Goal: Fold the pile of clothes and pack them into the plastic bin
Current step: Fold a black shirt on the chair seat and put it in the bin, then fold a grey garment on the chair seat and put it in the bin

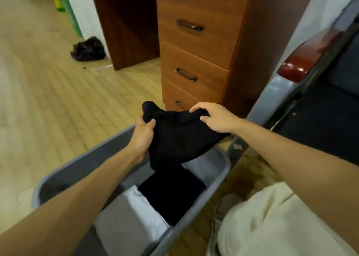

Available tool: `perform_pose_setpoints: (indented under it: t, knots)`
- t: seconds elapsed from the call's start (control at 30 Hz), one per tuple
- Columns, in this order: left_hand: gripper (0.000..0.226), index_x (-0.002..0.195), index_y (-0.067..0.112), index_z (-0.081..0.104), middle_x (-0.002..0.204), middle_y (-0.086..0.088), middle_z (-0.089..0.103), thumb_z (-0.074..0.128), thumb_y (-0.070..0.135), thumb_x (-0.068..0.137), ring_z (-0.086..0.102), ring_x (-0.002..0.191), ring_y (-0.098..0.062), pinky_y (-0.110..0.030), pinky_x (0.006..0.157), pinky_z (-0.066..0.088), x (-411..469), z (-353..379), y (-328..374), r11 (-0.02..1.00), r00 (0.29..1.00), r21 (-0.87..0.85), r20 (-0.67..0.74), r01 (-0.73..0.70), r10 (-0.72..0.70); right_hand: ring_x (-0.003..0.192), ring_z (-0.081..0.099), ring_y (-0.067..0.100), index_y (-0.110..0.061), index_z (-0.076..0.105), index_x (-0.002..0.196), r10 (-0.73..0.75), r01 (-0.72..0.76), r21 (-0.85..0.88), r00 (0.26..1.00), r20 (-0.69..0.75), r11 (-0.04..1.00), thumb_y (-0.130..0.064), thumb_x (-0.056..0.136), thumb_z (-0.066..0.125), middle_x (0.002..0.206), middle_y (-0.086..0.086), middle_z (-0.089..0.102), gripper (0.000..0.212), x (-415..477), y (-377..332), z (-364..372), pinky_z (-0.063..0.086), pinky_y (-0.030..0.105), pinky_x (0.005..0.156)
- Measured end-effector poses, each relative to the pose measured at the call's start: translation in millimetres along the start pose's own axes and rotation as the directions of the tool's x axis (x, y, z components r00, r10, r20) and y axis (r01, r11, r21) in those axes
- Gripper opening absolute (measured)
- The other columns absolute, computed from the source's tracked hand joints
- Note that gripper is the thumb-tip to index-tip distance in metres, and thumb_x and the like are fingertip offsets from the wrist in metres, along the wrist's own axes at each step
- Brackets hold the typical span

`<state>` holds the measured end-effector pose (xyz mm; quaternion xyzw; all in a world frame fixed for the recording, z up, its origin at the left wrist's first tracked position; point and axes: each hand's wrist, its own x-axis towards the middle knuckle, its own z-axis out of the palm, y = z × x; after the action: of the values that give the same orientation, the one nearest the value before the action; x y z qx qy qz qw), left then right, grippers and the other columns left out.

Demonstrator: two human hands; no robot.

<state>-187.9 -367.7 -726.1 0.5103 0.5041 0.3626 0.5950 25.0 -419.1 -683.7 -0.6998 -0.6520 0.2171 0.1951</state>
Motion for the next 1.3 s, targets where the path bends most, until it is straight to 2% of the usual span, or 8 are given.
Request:
perform_pose_setpoints:
  t: [0.1, 0.2, 0.37, 0.53, 0.67, 0.93, 1.13, 1.3]
  knots:
    - [0.035, 0.136, 0.018, 0.030, 0.115, 0.001, 0.053, 0.040, 0.023, 0.102, 0.056, 0.103, -0.014, -0.037, 0.093, 0.047, 1.8, -31.0, -48.5, 0.994, 0.994, 0.028, -0.048, 0.102, -0.101, 0.126, 0.050, 0.027, -0.037, 0.056, 0.119, 0.004, -0.003, -0.005, 0.986, 0.167, 1.000, -0.010, 0.100, 0.045, 0.147, -0.002, 0.044, 0.035, 27.8, -1.5, 52.8, 0.045, 0.040, 0.098]
    - [0.034, 0.134, 0.017, 0.028, 0.114, 0.000, 0.053, 0.039, 0.019, 0.102, 0.055, 0.102, -0.014, -0.034, 0.090, 0.047, 1.2, -41.8, -85.8, 0.982, 0.977, 0.008, -0.105, 0.190, -0.188, 0.115, 0.057, 0.038, -0.049, 0.055, 0.105, 0.009, -0.011, 0.009, 0.972, 0.236, 1.000, -0.014, 0.099, 0.045, 0.133, 0.001, 0.057, 0.037, 47.3, -0.9, 88.0, 0.047, 0.054, 0.096]
    - [0.033, 0.126, 0.016, 0.026, 0.101, -0.003, 0.052, 0.040, 0.012, 0.097, 0.059, 0.088, -0.020, -0.047, 0.082, 0.055, 2.7, -36.9, -134.3, 0.896, 0.902, 0.102, -0.064, 0.431, -0.427, 0.108, 0.059, 0.028, -0.024, 0.062, 0.117, 0.179, -0.177, -0.036, 0.937, 0.300, 0.984, -0.006, 0.098, 0.043, 0.136, 0.006, 0.054, 0.033, 56.1, 21.1, 128.7, 0.050, 0.039, 0.092]
    - [0.045, 0.136, 0.003, 0.032, 0.107, -0.010, 0.056, 0.041, 0.025, 0.098, 0.066, 0.070, -0.022, -0.035, 0.057, 0.058, -1.2, -34.0, -154.6, 0.729, 0.784, 0.370, 0.003, 0.577, -0.621, 0.058, 0.065, 0.025, -0.007, 0.061, 0.112, 0.490, -0.407, -0.279, 0.782, 0.386, 0.870, -0.009, 0.090, 0.041, 0.073, 0.015, 0.064, 0.030, 38.6, 37.6, 135.5, 0.060, 0.040, 0.076]
    - [0.029, 0.125, 0.008, 0.036, 0.111, -0.010, 0.054, 0.038, 0.024, 0.101, 0.062, 0.081, -0.023, -0.037, 0.077, 0.055, 6.3, -16.1, -127.5, 0.793, 0.850, 0.408, 0.071, 0.452, -0.521, 0.066, 0.071, 0.028, -0.008, 0.061, 0.112, 0.481, -0.409, -0.264, 0.809, 0.338, 0.874, -0.009, 0.089, 0.038, 0.078, 0.018, 0.069, 0.033, 31.7, 34.5, 111.1, 0.061, 0.043, 0.074]
    - [0.015, 0.101, 0.012, 0.056, 0.090, -0.006, 0.061, 0.044, 0.020, 0.100, 0.059, 0.074, -0.016, -0.027, 0.068, 0.049, 1.7, 55.2, -31.2, 0.905, 0.930, 0.422, 0.312, 0.046, -0.192, 0.079, 0.071, 0.024, -0.012, 0.067, 0.103, 0.453, -0.419, -0.197, 0.871, 0.188, 0.887, -0.020, 0.095, 0.052, 0.097, 0.011, 0.069, 0.019, -18.4, 28.3, 1.3, 0.062, 0.036, 0.068]
    - [0.021, 0.110, 0.012, 0.063, 0.096, -0.002, 0.064, 0.045, 0.016, 0.100, 0.061, 0.088, -0.012, -0.020, 0.071, 0.047, -28.8, 134.3, 50.6, 0.842, 0.838, 0.450, 0.546, -0.296, 0.003, 0.076, 0.070, 0.025, -0.009, 0.067, 0.101, 0.487, -0.484, -0.180, 0.873, -0.033, 0.856, -0.019, 0.097, 0.048, 0.091, 0.014, 0.070, 0.022, -104.0, 43.5, -94.4, 0.058, 0.031, 0.063]
    - [0.019, 0.094, 0.013, 0.068, 0.088, -0.006, 0.067, 0.048, 0.014, 0.097, 0.062, 0.080, -0.015, -0.025, 0.075, 0.048, -70.0, 223.8, 92.1, 0.765, 0.695, 0.366, 0.705, -0.530, 0.143, 0.079, 0.071, 0.022, -0.009, 0.069, 0.099, 0.598, -0.619, -0.077, 0.779, -0.186, 0.782, -0.023, 0.096, 0.050, 0.095, 0.009, 0.072, 0.024, -197.3, 84.0, -156.4, 0.060, 0.031, 0.065]
